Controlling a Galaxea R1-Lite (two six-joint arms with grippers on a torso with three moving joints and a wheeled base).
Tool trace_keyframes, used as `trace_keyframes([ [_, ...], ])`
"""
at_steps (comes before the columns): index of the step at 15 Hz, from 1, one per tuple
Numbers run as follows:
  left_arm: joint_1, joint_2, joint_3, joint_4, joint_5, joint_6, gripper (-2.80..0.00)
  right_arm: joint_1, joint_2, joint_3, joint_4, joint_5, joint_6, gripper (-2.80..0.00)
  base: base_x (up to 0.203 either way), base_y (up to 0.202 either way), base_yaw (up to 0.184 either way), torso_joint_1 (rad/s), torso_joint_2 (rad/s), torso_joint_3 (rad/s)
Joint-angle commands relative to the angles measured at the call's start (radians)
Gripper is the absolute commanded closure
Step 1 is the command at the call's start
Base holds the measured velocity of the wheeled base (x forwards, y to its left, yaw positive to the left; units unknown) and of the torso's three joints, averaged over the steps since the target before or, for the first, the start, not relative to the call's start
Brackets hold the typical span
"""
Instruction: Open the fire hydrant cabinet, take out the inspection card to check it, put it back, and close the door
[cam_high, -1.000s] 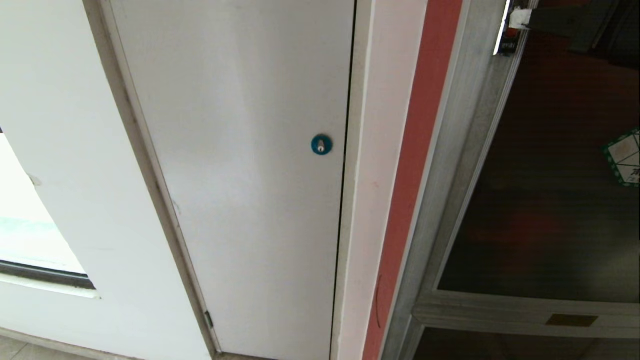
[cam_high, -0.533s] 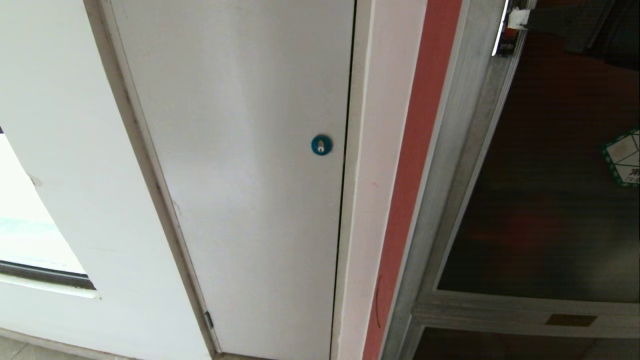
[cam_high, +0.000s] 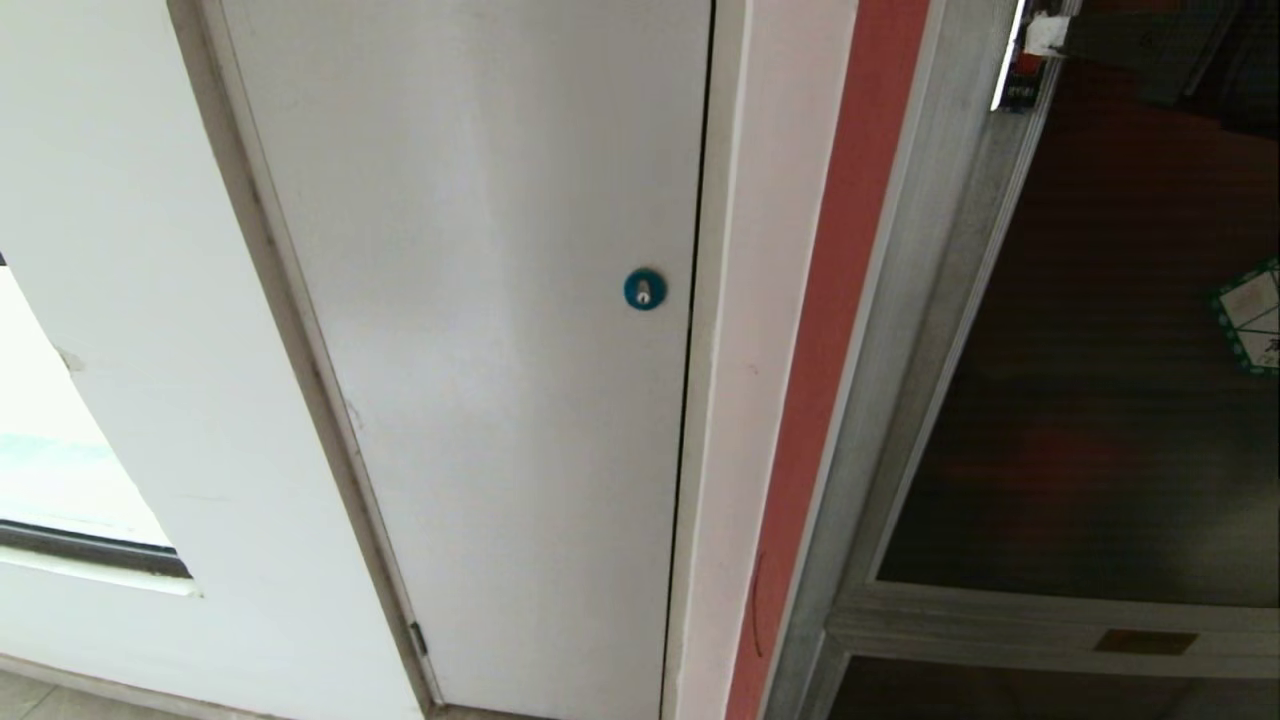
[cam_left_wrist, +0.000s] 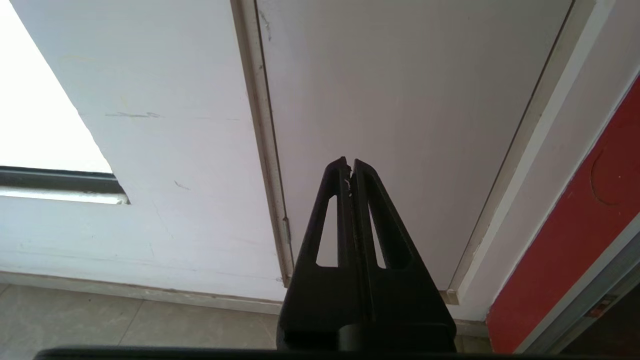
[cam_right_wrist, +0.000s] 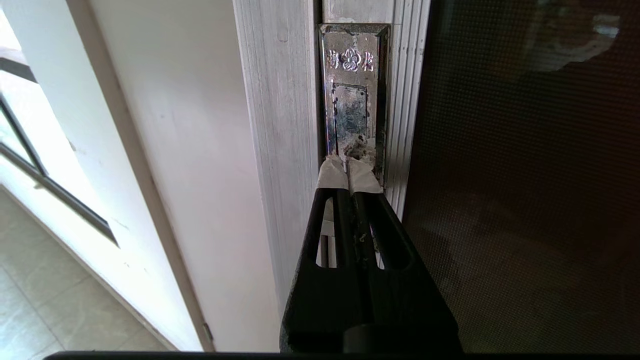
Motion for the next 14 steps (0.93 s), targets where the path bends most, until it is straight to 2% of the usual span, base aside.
trace_keyframes([
  [1,0.0,0.0,0.0,0.001,0.0,0.0,0.0,0.001,-0.021,0.003,0.001,0.013,0.002,0.0,0.0,0.0,0.0,0.0,0.0,0.0],
  [4,0.0,0.001,0.0,0.001,0.0,0.0,0.0,0.001,-0.052,0.006,0.001,0.049,0.004,0.0,0.0,0.0,0.0,0.0,0.0,0.0],
  [14,0.0,0.0,0.0,0.001,0.0,0.0,0.0,0.005,-0.112,0.022,0.003,0.059,0.007,0.0,0.0,0.0,0.0,0.0,0.0,0.0],
])
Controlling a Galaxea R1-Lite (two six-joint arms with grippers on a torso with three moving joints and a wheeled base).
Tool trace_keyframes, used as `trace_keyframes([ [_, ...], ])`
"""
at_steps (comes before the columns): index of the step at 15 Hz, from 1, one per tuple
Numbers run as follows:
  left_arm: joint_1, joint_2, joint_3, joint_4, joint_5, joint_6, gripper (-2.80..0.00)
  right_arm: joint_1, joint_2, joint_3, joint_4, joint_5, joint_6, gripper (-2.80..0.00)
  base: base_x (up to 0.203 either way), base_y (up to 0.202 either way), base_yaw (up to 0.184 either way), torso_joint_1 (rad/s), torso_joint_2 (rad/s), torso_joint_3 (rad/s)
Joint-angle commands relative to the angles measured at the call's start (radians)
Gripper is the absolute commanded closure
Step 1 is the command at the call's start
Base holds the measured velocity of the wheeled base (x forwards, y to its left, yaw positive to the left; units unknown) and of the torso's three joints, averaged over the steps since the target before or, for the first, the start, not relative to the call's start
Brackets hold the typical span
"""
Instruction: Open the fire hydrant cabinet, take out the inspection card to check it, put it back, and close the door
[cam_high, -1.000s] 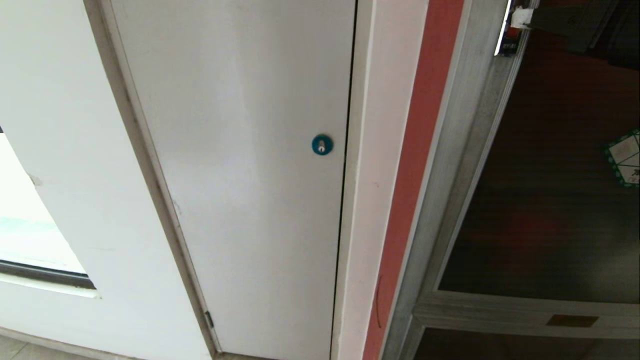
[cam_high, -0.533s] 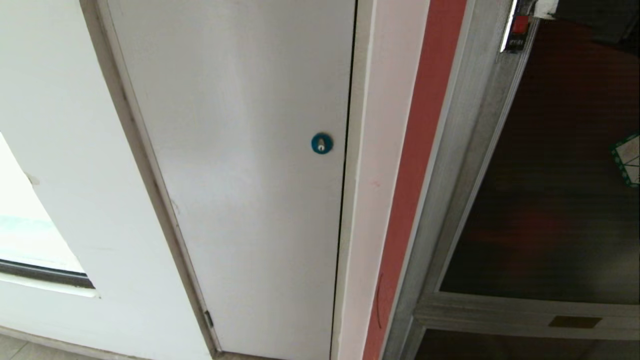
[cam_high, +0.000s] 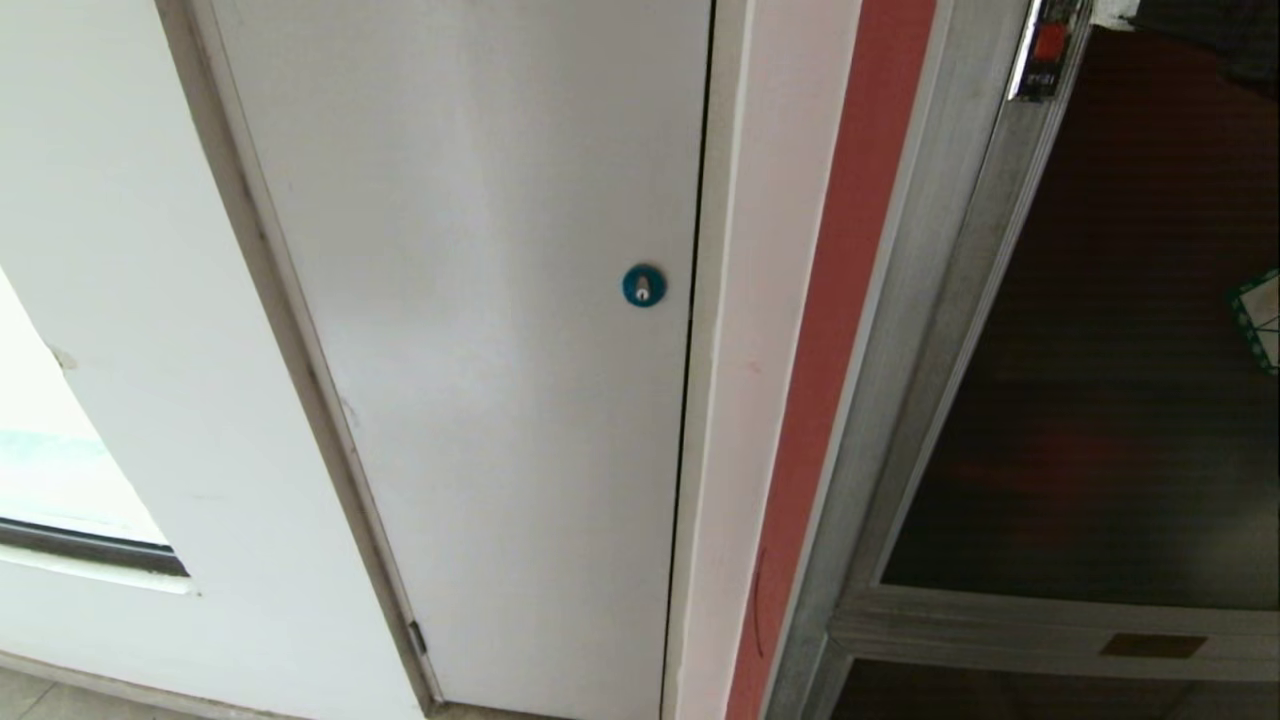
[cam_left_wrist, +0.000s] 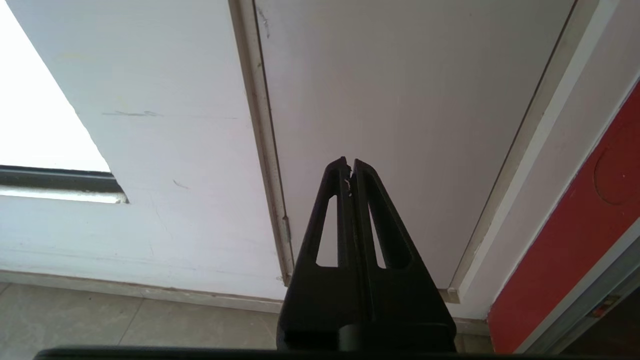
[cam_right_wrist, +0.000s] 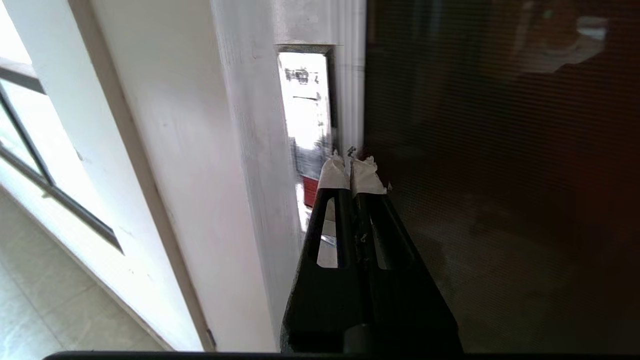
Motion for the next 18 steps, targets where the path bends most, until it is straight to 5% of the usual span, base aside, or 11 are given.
trace_keyframes([
  [1,0.0,0.001,0.0,0.001,0.0,0.0,0.0,0.005,-0.027,0.009,-0.002,0.013,0.001,0.0,0.0,0.0,0.0,0.0,0.0,0.0],
  [18,0.0,0.0,0.0,0.0,0.0,0.0,0.0,0.025,-0.304,0.143,0.003,0.009,-0.003,0.0,0.0,0.0,0.0,0.0,0.0,0.0],
])
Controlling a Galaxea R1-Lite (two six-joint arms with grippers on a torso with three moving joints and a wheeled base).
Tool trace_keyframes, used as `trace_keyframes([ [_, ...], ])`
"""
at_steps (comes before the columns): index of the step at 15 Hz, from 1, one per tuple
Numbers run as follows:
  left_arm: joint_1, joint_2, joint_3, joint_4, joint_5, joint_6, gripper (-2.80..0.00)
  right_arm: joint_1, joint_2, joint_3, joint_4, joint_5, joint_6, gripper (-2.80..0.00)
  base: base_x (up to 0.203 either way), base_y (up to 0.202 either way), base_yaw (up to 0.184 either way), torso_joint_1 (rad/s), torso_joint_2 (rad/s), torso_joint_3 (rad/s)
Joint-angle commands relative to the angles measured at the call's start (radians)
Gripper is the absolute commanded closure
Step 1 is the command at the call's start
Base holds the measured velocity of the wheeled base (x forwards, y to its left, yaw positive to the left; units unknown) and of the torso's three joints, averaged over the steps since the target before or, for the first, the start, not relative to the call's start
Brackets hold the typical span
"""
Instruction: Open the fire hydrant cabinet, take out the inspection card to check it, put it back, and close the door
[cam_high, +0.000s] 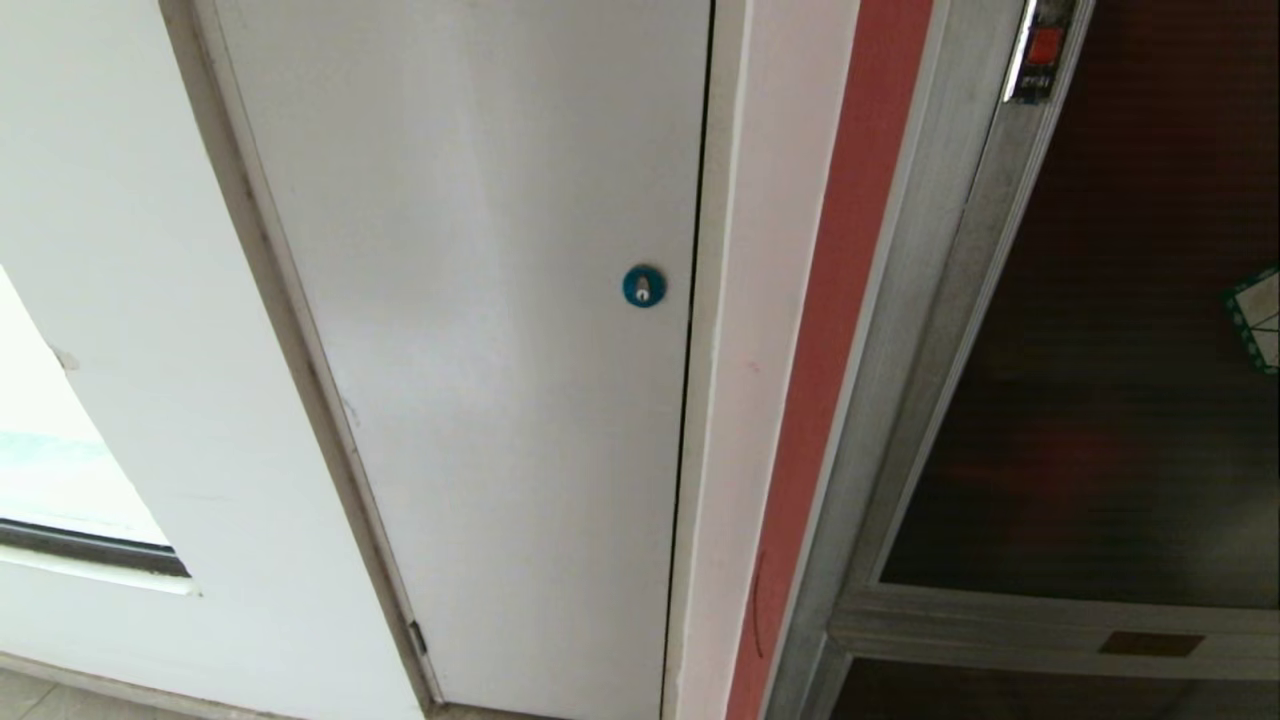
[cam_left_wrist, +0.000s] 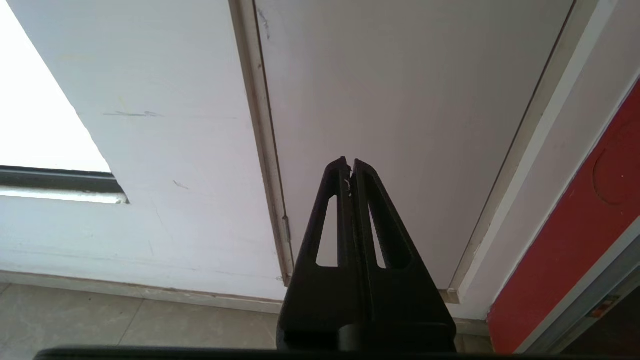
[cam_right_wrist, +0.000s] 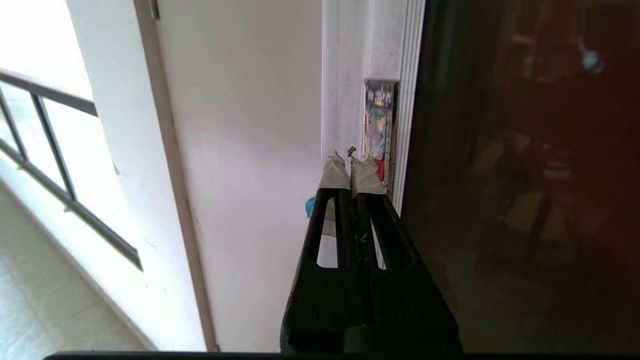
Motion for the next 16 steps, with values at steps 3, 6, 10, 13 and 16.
trace_keyframes([
  [3,0.0,0.0,0.0,-0.001,0.0,0.0,0.0,-0.001,-0.106,0.024,-0.001,-0.01,0.002,0.0,0.0,0.0,0.0,0.0,0.0,0.0],
  [6,0.0,0.001,0.0,-0.001,0.0,0.0,0.0,-0.075,-0.2,0.067,-0.001,-0.011,0.003,0.0,0.0,0.0,0.0,0.0,0.0,0.0],
  [10,0.0,0.001,0.0,-0.001,0.0,0.0,0.0,-0.165,-0.345,0.1,0.005,-0.013,0.003,0.0,0.0,0.0,0.0,0.0,0.0,0.0],
  [13,0.0,0.0,0.0,0.001,0.0,0.0,0.0,-0.201,-0.474,0.102,0.088,-0.015,-0.001,0.0,0.0,0.0,0.0,0.0,0.0,0.0],
  [16,0.0,0.0,0.0,0.001,0.0,0.0,0.0,-0.245,-0.611,0.124,0.197,-0.013,-0.001,0.0,0.0,0.0,0.0,0.0,0.0,0.0],
])
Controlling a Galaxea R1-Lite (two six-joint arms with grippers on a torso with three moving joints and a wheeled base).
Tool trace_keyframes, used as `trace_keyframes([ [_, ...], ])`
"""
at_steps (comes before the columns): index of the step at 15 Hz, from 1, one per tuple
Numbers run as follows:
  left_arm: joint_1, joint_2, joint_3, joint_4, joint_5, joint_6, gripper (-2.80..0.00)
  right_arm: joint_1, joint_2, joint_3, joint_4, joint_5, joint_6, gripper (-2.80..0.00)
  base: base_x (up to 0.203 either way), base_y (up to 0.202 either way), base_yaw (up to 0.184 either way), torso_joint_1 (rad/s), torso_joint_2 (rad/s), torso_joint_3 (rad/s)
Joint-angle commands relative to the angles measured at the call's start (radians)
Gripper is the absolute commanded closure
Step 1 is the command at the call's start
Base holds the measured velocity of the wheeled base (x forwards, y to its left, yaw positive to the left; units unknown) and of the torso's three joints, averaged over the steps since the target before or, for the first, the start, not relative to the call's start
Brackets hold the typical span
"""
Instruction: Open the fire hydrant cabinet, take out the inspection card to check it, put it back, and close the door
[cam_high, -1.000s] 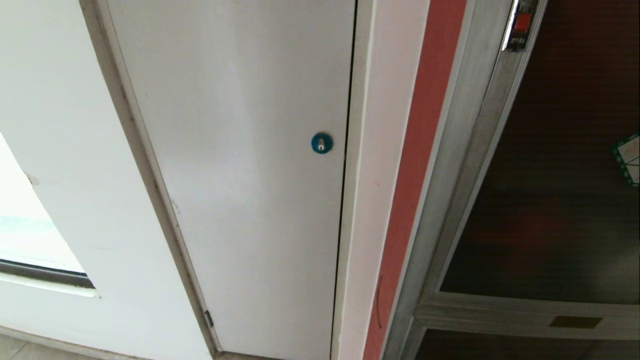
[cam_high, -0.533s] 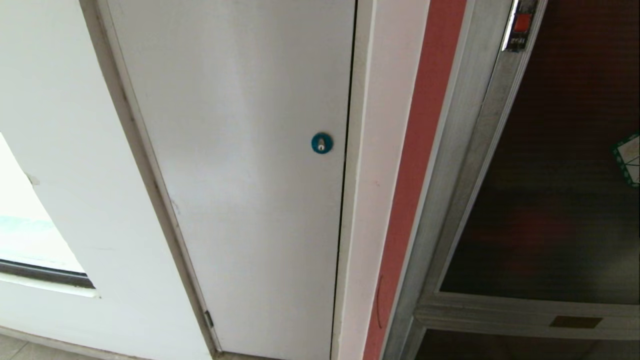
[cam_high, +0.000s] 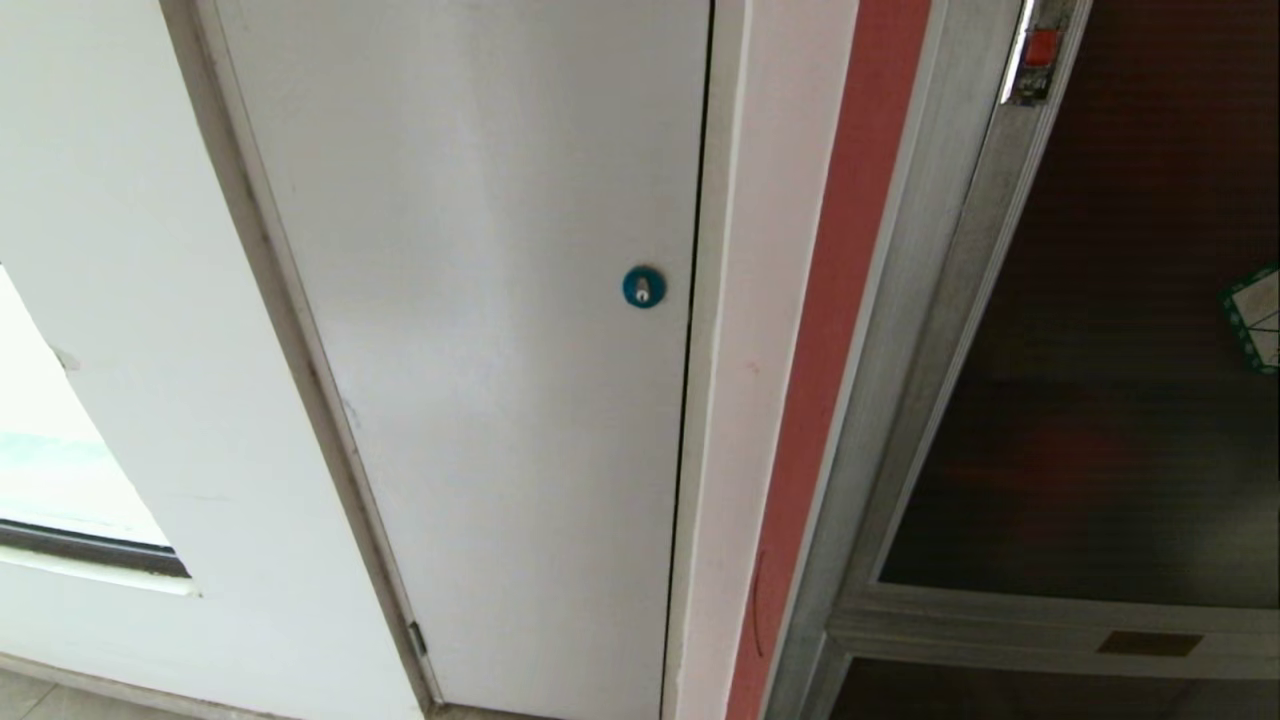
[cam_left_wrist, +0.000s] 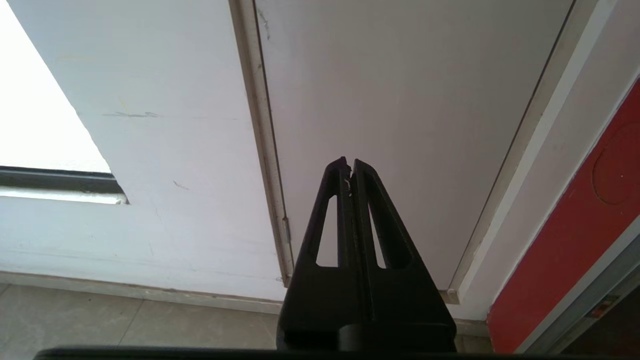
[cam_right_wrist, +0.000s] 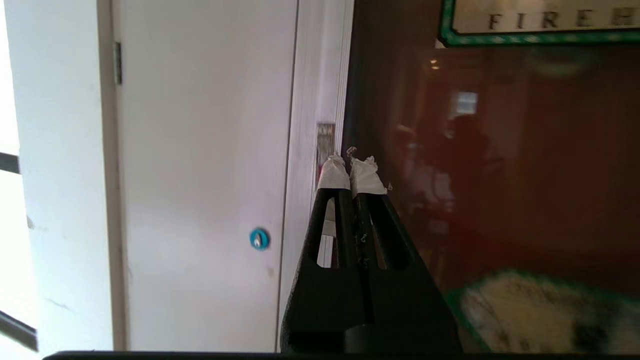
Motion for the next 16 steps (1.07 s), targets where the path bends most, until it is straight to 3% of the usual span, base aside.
trace_keyframes([
  [1,0.0,0.001,0.0,0.001,0.0,0.0,0.0,-0.013,-0.113,0.022,0.034,0.004,0.0,0.0,0.0,0.0,0.0,0.0,0.0,0.0],
  [6,0.0,0.001,0.0,0.001,0.0,0.0,0.0,0.09,-0.239,0.122,0.139,-0.001,0.001,0.0,0.0,0.0,0.0,0.0,0.0,0.0],
  [16,0.0,0.001,0.0,0.0,0.0,0.0,0.0,0.084,-0.554,0.548,0.144,-0.031,-0.01,0.0,0.0,0.0,0.0,0.0,0.0,0.0],
])
